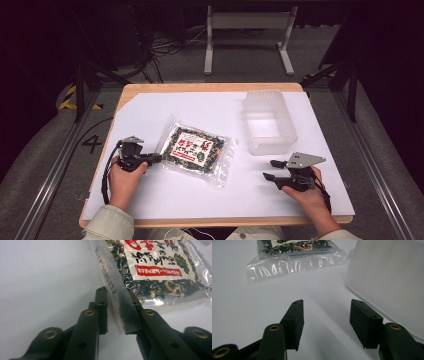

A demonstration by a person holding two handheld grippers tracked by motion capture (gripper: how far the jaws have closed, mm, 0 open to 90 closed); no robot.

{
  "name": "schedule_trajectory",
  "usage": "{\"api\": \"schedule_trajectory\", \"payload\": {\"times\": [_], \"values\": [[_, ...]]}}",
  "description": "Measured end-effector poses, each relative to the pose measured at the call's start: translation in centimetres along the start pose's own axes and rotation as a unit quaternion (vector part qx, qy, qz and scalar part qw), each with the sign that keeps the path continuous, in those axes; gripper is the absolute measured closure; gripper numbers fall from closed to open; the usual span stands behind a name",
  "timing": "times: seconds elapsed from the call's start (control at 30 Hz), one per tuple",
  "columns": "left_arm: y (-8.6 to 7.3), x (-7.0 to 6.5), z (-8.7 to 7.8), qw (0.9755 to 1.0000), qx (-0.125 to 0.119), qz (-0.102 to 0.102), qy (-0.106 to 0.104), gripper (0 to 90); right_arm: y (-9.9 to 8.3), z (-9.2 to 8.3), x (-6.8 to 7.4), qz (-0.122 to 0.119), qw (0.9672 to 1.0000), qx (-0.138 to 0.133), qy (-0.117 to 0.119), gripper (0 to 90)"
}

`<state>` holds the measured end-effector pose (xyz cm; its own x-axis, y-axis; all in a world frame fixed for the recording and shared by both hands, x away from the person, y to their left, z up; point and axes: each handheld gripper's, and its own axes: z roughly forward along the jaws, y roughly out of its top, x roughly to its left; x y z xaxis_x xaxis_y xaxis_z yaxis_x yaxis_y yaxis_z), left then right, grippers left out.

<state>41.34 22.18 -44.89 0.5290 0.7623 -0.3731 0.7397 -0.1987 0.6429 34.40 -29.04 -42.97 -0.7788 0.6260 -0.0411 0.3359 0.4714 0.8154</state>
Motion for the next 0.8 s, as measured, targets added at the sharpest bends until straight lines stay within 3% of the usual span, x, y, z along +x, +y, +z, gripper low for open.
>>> {"api": "schedule_trajectory", "payload": {"times": [0.1, 0.3, 0.53, 0.8], "values": [[-0.1, 0.3, -0.1, 0.9998, -0.012, -0.013, -0.007, 83.6, 0.0, 0.0, 0.0, 0.000, 1.0000, 0.000, 0.001, 45.1], [0.0, 0.0, -0.3, 0.9997, -0.022, -0.005, 0.006, 87.6, -0.1, 0.0, 0.0, -0.001, 1.0000, 0.001, 0.002, 45.0], [0.3, -0.6, -1.5, 0.9982, -0.058, -0.006, 0.009, 89.5, -0.1, 0.0, 0.0, -0.001, 1.0000, 0.002, 0.000, 45.0], [0.8, -1.3, -3.2, 0.9953, -0.096, -0.008, -0.013, 89.6, 0.0, 0.0, 0.0, -0.001, 1.0000, 0.003, -0.001, 45.1]]}}
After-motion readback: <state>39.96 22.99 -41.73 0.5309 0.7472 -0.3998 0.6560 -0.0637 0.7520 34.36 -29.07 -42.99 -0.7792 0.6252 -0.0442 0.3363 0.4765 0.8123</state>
